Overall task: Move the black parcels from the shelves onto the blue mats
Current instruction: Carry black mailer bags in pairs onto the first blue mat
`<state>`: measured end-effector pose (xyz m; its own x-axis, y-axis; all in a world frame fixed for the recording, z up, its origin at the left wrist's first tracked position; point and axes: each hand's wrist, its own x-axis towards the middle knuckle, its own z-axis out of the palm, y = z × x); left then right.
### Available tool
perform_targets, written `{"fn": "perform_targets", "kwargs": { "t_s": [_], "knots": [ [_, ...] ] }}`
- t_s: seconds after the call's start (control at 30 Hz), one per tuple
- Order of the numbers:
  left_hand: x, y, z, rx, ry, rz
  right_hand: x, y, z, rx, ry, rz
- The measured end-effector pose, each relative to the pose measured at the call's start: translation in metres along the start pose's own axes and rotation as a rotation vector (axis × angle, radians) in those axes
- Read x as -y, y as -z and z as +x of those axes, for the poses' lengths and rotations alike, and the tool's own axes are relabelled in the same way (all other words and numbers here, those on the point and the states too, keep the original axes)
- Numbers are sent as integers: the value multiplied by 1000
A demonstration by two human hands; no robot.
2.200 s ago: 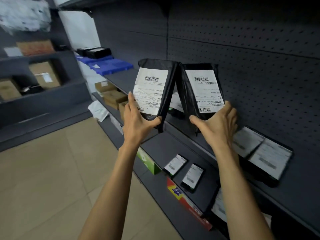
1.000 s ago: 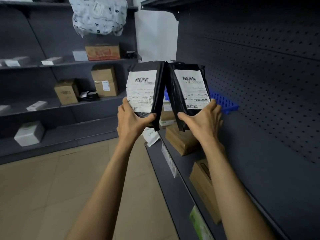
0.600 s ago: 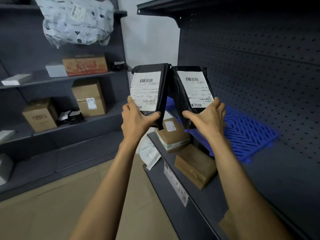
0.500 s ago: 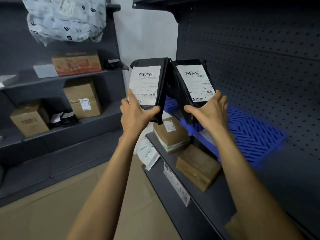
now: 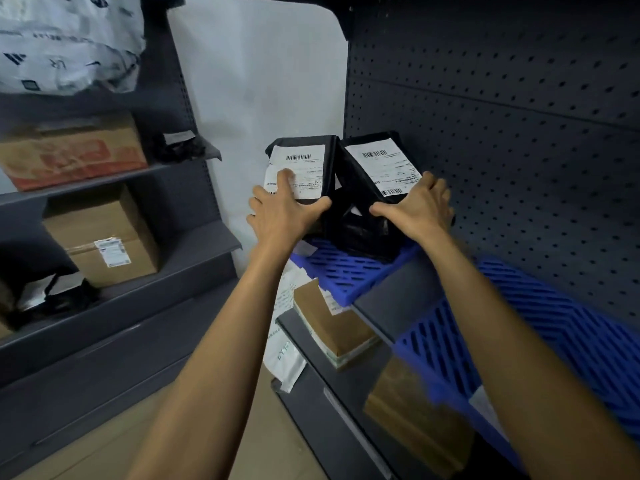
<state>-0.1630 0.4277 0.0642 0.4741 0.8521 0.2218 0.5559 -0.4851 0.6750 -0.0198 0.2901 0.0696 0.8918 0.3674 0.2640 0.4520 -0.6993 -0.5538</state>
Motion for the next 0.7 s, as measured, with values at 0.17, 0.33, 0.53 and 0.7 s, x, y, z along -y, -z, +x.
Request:
{"fn": "perform_targets", "kwargs": {
  "t_s": [0.17, 0.33, 0.53, 0.7],
  "knots": [
    [-14, -26, 52, 90, 12, 91, 4, -24, 46, 48, -58, -62],
    [-24, -40, 67, 169, -82, 155, -6, -28, 62, 99, -76, -109],
    [-17, -40, 64, 211, -234, 101, -3, -23, 53, 142, -28, -185],
    [0, -22, 56, 190, -387, 103, -5, -13, 11, 61, 78, -274]
  ]
}}
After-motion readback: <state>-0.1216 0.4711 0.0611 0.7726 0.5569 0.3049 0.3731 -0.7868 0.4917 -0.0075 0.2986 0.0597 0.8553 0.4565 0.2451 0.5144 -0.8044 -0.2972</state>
